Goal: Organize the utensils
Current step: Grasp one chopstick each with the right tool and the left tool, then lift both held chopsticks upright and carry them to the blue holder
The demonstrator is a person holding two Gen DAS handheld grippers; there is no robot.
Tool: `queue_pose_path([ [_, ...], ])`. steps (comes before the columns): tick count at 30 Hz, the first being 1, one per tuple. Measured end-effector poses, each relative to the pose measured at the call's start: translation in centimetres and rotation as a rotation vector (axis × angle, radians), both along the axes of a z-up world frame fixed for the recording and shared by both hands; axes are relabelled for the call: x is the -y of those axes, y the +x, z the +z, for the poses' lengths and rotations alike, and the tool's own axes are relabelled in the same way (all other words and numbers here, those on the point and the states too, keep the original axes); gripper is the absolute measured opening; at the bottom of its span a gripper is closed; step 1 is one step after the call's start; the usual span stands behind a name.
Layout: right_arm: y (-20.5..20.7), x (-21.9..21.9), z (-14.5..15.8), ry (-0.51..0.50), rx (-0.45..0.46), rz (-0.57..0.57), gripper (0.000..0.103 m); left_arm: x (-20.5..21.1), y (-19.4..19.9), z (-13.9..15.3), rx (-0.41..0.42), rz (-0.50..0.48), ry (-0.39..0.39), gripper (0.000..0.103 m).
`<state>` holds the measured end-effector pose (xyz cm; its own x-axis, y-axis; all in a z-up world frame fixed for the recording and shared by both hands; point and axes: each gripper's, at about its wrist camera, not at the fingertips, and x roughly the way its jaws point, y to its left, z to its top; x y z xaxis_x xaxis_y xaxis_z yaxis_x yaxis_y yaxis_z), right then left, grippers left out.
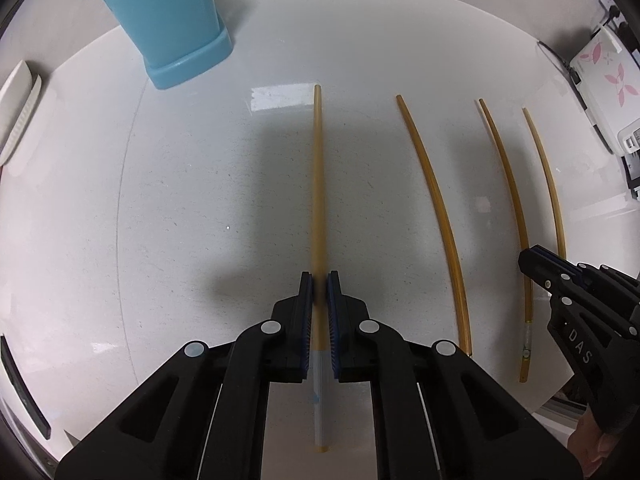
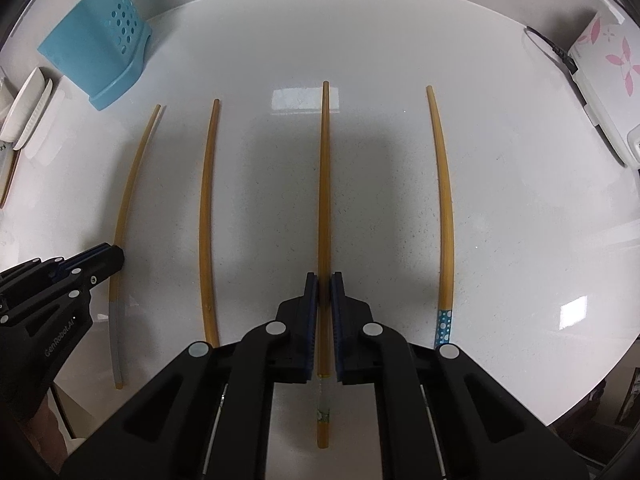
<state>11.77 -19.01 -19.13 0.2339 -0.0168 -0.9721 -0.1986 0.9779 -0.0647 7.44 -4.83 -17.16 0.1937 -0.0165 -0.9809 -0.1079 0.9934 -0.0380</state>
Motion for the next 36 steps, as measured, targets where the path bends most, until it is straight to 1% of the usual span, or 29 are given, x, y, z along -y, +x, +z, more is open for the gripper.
queue_pose_path([
  [8, -0.9, -0.3, 1.3, 0.014, 0.025, 0.001, 0.006, -1.0, -0.3, 1.7, 0.04, -0.001, -0.005, 0.007],
  [13, -1.1, -1.0, 2.6, 0.029, 0.049, 0.0, 0.006, -1.3, -0.1, 3.7, 0.075, 0.002, -0.012, 0.007],
  [18, -0.9, -1.1, 4.6, 0.041, 0.094, 0.01, 0.006, -1.2, -0.4, 6.4, 0.135, -0.002, -0.018, 0.007],
  [23, -0.4, -1.6, 7.1, 0.063, 0.143, 0.019, 0.006, -0.3, -0.8, 8.2, 0.19, 0.001, -0.013, 0.007],
  [29, 1.2, -2.6, 9.8, 0.088, 0.208, 0.029, 0.006, -1.2, 0.0, 10.7, 0.25, 0.017, -0.025, 0.007],
  [36, 2.7, -4.1, 12.9, 0.113, 0.284, 0.041, 0.006, -2.7, 0.9, 13.2, 0.31, 0.044, -0.021, 0.007],
])
